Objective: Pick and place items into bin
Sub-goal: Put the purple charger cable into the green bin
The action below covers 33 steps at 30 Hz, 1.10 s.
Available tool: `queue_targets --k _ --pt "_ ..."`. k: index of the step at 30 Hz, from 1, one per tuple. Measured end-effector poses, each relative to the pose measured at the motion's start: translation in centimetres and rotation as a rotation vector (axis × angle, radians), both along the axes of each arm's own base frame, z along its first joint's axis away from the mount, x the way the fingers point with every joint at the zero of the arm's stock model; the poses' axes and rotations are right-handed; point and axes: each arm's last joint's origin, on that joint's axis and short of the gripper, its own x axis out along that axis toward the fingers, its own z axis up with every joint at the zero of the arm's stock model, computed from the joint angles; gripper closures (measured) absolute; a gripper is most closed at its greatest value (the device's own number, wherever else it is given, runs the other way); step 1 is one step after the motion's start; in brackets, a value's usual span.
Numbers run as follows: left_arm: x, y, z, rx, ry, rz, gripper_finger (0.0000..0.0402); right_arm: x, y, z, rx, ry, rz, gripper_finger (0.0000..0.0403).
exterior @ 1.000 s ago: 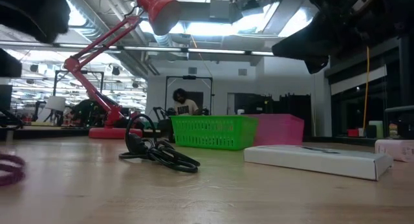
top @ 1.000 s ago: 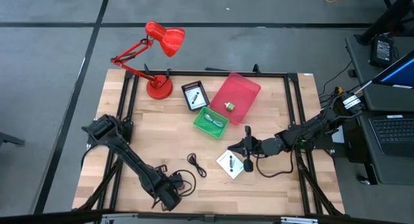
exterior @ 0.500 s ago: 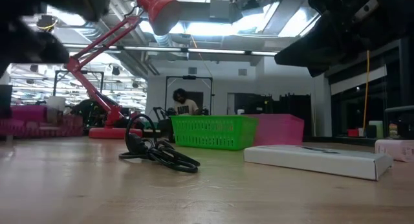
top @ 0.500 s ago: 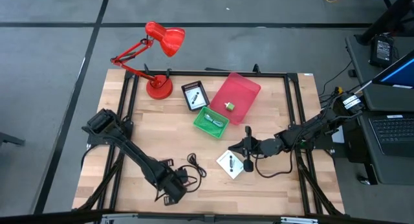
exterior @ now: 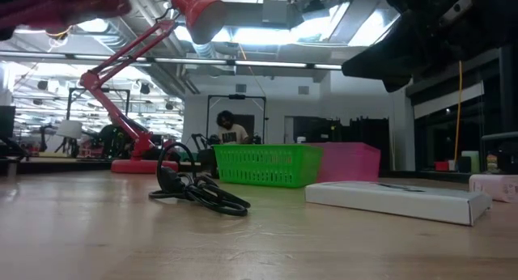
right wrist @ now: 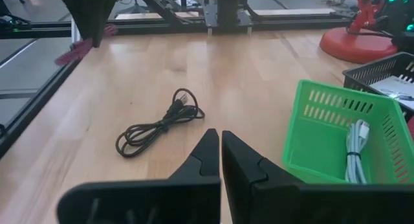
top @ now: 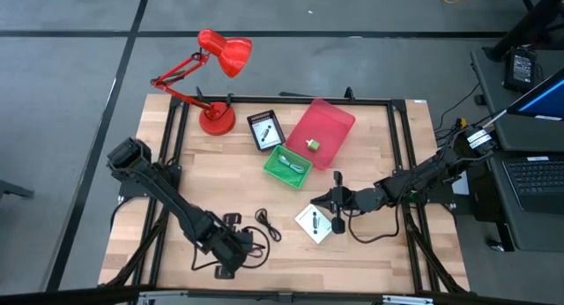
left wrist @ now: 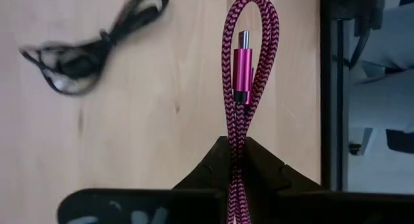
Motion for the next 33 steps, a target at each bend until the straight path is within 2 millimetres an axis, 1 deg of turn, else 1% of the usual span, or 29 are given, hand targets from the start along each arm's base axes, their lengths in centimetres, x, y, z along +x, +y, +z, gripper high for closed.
queue_targets --k 5,11,13,15,19,25,33 --pt "0.3 1.1 1.1 0.026 -0.046 -0.077 0.0387 0.0 0.0 0.1 -0.01 -0.013 0.005 0.0402" --pt "0.3 3.0 3.4 0.079 -0.142 -0.183 0.0387 0.0 0.0 0.1 -0.025 -0.012 0.009 0.0402" --pt "0.2 3.9 4.4 0.088 -0.18 -0.188 0.0386 0.0 0.0 0.1 -0.025 -0.012 0.009 0.0402" --pt "0.2 4.8 4.9 0.087 -0.222 -0.175 0.0386 0.0 0.0 0.1 -0.027 -0.012 0.01 0.0402" --pt "0.0 6.4 4.3 0.08 -0.285 -0.164 0.0386 0.0 0.0 0.1 -0.028 -0.011 0.01 0.0402" --pt "-0.5 8.8 2.3 0.052 -0.356 -0.14 0.0386 0.0 0.0 0.1 -0.028 -0.009 0.012 0.0402" --pt "-1.5 10.9 0.7 0.009 -0.499 -0.146 0.0386 0.0 0.0 0.1 -0.03 -0.006 0.012 0.0402"
